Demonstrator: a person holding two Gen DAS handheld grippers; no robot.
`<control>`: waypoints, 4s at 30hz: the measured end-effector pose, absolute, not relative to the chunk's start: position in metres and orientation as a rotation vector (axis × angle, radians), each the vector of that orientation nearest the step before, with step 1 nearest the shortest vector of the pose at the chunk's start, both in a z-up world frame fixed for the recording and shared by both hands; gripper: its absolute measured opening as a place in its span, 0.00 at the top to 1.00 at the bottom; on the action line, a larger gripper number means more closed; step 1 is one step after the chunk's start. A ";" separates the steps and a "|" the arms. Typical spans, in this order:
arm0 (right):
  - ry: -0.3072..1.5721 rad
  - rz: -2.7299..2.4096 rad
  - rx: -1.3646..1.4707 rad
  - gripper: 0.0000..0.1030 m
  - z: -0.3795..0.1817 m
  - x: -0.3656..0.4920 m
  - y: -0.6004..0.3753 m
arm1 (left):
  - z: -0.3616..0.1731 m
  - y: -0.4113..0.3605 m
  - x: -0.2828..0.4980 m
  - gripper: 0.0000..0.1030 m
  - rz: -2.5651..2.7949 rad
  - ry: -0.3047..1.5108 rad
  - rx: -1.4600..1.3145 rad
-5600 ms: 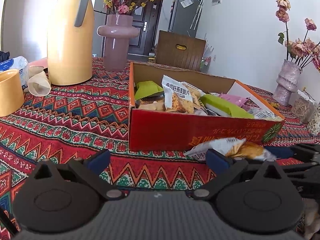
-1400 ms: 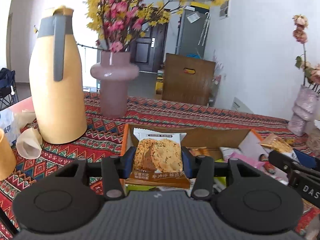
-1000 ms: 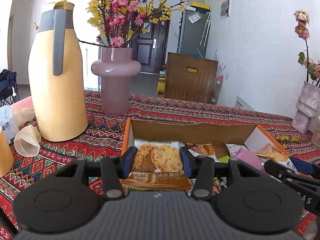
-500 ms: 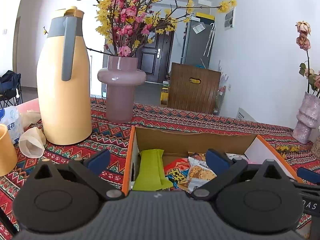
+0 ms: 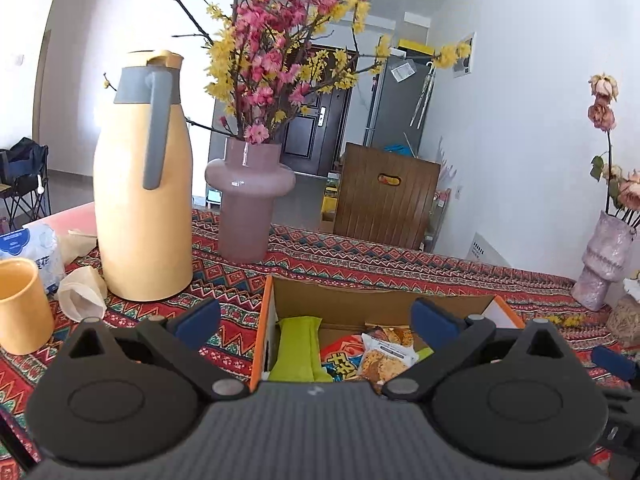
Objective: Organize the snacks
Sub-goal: 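Withdraw both grippers from the box toward the last packets on the table, then grasp the white packet on the table with the right gripper, then grasp the white crisp packet with left gripper while right holds its white packet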
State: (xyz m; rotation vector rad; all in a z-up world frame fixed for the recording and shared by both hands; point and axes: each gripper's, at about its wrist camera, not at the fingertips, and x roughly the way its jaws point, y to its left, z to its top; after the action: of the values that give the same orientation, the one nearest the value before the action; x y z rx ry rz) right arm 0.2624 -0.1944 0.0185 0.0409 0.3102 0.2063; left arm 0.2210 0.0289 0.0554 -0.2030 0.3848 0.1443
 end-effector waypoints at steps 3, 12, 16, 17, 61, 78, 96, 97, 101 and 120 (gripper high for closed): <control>0.317 0.212 0.023 0.00 0.023 0.248 -0.194 | 0.064 0.032 0.211 0.00 0.138 0.383 -0.223; 0.351 0.251 -0.002 0.00 0.018 0.204 -0.194 | 0.060 0.049 0.171 0.00 0.121 0.394 -0.203; 0.385 0.256 0.005 0.00 0.007 0.192 -0.195 | 0.045 0.059 0.159 0.00 0.131 0.421 -0.148; 0.392 0.256 0.008 0.00 0.005 0.190 -0.195 | 0.040 0.061 0.157 0.00 0.132 0.430 -0.139; 0.761 0.260 -0.113 0.00 -0.063 0.200 -0.169 | -0.039 0.074 0.159 0.00 0.089 0.583 -0.146; 0.701 0.348 -0.120 0.42 -0.059 0.196 -0.167 | -0.040 0.075 0.160 0.00 0.090 0.591 -0.150; 0.573 0.274 -0.002 0.59 -0.040 0.181 -0.215 | -0.041 0.074 0.162 0.00 0.149 0.594 -0.136; 0.565 0.271 0.005 0.59 -0.039 0.181 -0.219 | -0.040 0.074 0.161 0.00 0.152 0.592 -0.135; 0.525 0.259 0.027 0.58 -0.035 0.181 -0.233 | -0.037 0.067 0.162 0.00 0.166 0.627 -0.115; 0.501 0.234 0.148 0.58 -0.046 0.196 -0.260 | -0.020 -0.035 0.186 0.00 0.074 0.745 -0.051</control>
State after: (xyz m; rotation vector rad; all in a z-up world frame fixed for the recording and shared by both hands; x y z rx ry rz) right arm 0.1963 -0.2604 -0.0460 0.1482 0.5006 0.2343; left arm 0.1859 -0.0349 -0.0201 -0.0508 0.7448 0.0741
